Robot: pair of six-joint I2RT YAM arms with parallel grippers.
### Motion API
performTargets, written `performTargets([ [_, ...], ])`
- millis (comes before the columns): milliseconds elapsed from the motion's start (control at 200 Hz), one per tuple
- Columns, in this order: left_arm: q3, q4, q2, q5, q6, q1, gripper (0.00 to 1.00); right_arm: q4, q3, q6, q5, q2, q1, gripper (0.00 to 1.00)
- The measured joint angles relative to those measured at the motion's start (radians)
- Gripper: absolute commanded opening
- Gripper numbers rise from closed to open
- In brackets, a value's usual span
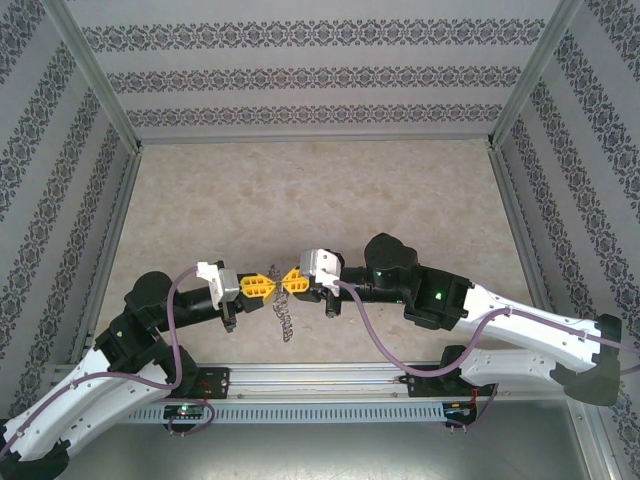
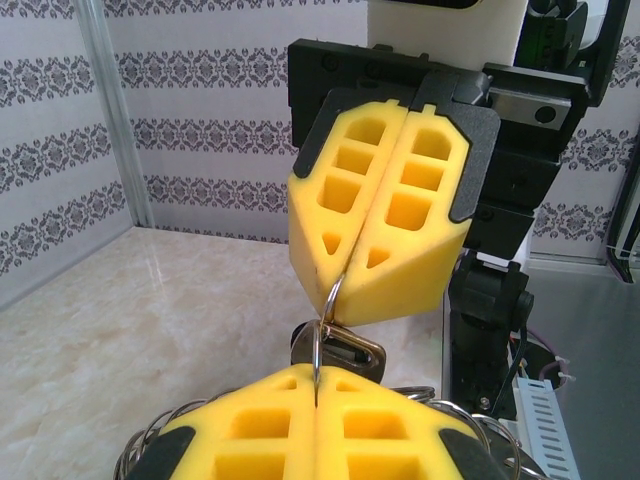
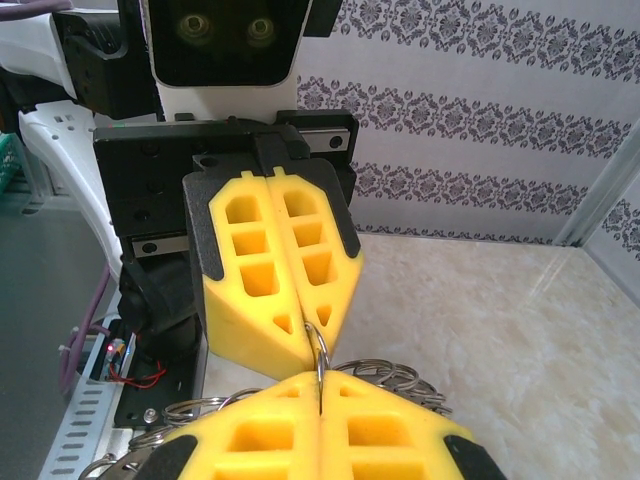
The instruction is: Put the keys on the keyring
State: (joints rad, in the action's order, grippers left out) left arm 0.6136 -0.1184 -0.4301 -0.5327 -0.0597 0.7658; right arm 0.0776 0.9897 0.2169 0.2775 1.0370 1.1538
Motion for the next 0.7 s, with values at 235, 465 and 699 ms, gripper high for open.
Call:
performTargets([
  [235, 0.000, 0.000, 0.000, -0.006, 0.000, 0.000, 0.00, 0.000, 0.000, 0.000, 0.000, -0.003, 0.000, 0.00],
  [465, 0.000, 0.000, 0.000, -0.007, 0.000, 0.000, 0.00, 0.000, 0.000, 0.000, 0.000, -0.004, 0.000, 0.00],
  [699, 0.000, 0.000, 0.000, -0.007, 0.000, 0.000, 0.00, 0.001, 0.000, 0.000, 0.000, -0.005, 0.000, 0.00],
])
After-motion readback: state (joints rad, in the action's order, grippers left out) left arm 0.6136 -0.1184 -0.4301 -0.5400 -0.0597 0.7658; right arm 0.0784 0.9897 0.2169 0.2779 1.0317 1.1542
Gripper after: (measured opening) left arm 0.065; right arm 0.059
